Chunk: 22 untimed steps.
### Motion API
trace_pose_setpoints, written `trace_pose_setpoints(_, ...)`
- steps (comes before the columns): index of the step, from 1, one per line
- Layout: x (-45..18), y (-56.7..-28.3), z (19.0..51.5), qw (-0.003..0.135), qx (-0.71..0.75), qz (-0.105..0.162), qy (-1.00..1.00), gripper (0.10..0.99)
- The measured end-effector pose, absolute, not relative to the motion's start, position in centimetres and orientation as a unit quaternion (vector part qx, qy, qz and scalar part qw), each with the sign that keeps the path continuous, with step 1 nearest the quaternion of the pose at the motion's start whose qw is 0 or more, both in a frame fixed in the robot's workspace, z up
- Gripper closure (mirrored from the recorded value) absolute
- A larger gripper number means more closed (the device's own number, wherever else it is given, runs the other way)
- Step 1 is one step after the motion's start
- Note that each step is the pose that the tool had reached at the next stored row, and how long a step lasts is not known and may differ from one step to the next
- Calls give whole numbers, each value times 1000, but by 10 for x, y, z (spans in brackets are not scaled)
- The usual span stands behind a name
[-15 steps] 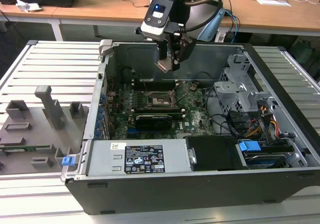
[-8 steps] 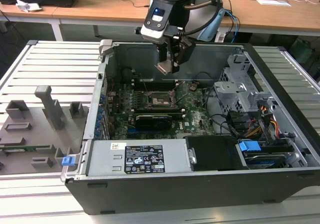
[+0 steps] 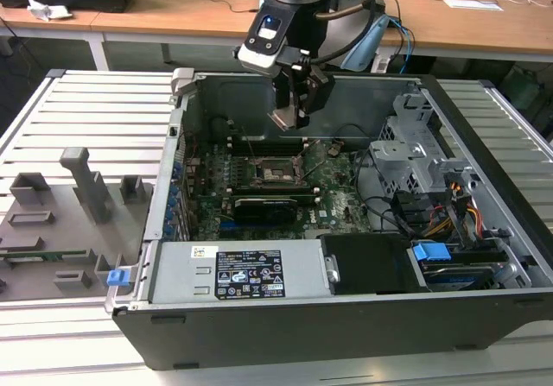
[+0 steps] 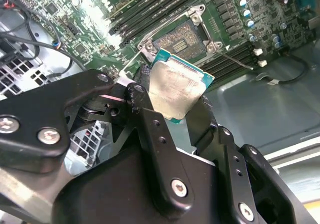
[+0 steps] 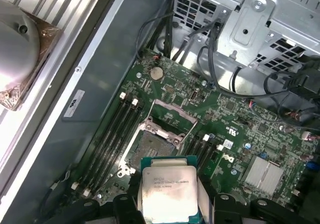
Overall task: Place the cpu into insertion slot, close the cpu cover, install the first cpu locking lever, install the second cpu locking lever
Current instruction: 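Place the cpu into insertion slot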
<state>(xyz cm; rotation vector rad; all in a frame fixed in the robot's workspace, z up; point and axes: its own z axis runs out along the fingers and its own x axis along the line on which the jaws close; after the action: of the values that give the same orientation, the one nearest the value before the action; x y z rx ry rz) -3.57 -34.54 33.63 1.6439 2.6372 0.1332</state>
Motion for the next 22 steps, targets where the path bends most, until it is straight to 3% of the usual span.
trace_pose_setpoints(22, -36, -345, 333, 19, 602, 41, 797, 557)
